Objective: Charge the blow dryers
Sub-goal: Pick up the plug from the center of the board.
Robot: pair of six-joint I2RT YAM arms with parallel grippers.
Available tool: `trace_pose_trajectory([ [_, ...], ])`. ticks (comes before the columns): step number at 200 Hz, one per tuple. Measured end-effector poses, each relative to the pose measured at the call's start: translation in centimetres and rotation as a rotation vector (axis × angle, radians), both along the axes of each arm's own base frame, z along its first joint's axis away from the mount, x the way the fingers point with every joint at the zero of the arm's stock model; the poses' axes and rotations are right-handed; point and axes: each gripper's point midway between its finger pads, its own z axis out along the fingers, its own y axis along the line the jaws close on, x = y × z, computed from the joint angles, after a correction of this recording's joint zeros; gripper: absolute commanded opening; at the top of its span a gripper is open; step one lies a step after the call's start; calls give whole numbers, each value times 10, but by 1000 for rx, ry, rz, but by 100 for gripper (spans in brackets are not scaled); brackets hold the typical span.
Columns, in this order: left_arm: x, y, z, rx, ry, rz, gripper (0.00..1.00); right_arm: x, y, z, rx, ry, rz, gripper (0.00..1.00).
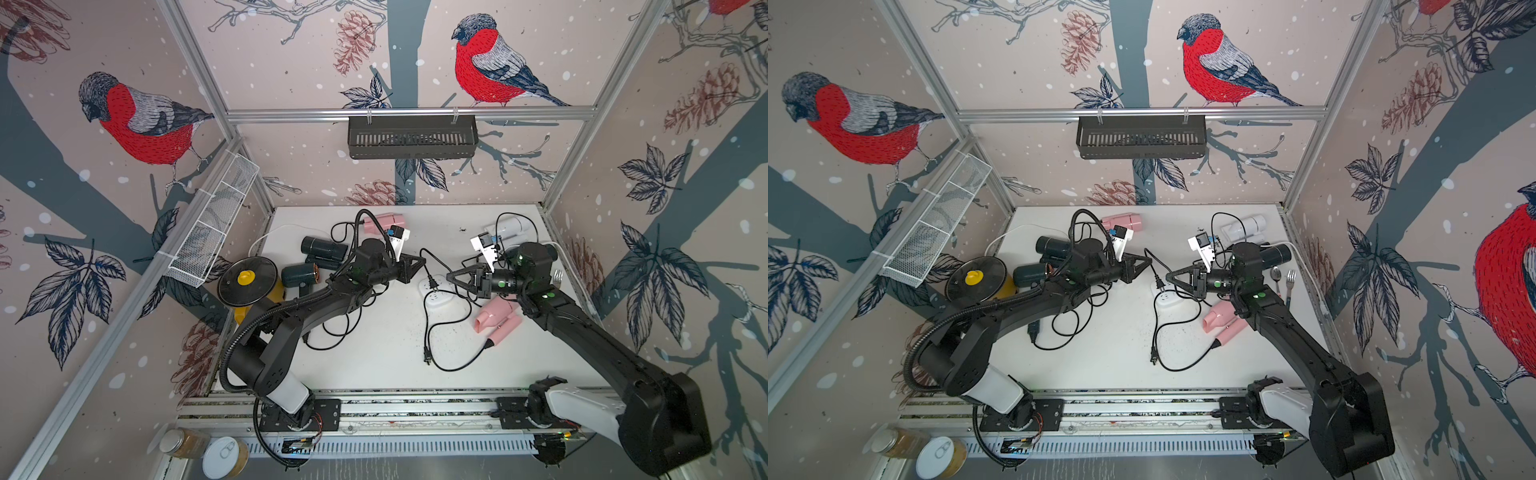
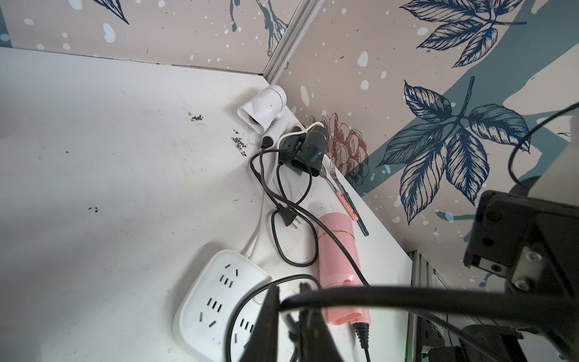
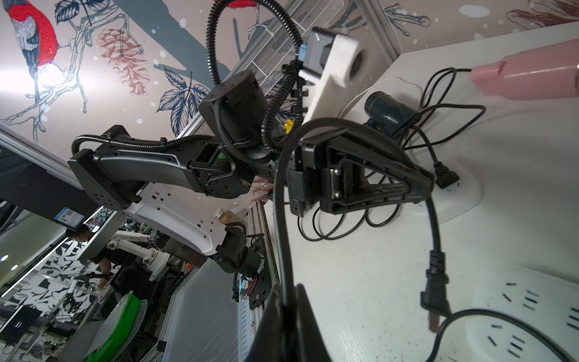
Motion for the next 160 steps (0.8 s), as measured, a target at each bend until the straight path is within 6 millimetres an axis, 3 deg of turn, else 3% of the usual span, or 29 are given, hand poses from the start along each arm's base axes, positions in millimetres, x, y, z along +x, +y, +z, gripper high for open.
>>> trace_pose_trajectory([
  [15, -3, 1, 3, 16, -12, 5, 7, 14, -8, -3, -37, 0, -76, 15],
  [43, -4, 10, 4, 62, -16, 42, 5, 38, -21, -17, -146, 9, -234, 32],
  [53, -6, 14, 5, 76, -12, 49, 5, 43, -24, -23, -183, 20, -274, 41],
  [75, -14, 16, 5, 111, -14, 51, 3, 45, -22, -31, -268, 14, -328, 49],
  [115, -24, 20, -7, 192, 23, 54, 3, 30, 4, -18, -348, -94, -311, 37],
  [135, -26, 26, -9, 229, 18, 74, 3, 19, 14, -19, -375, -114, -290, 24],
  [160, -27, 32, -9, 262, 7, 88, 3, 1, 28, -15, -402, -147, -242, 24],
])
